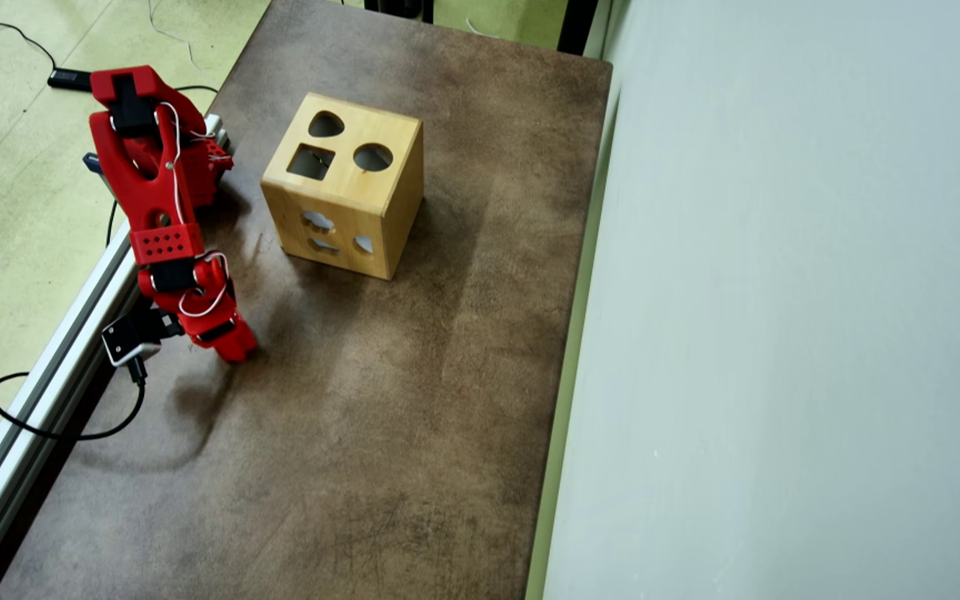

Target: Pick and place the red cube on the square hole

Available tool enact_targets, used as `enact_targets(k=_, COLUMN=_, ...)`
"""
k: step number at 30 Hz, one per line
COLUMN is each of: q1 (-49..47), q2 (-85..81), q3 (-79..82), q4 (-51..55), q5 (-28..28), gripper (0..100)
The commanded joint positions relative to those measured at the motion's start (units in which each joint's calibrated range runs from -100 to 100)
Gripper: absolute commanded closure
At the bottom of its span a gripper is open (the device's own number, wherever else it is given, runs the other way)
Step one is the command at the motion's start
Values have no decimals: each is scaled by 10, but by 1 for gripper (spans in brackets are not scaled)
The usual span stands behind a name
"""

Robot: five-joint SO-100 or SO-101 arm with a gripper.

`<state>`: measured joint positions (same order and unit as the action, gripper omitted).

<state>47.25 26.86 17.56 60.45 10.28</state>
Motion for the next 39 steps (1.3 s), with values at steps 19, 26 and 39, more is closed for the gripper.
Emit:
enact_targets(k=19, q1=3, q2=-37, q3=2, q4=-1, q5=0, gripper=93)
enact_targets(k=26, q1=2, q2=-100, q3=8, q4=-1, q5=3, gripper=93)
enact_targets(k=39, q1=1, q2=-280, q3=1, q4=1, q5=3, gripper=93)
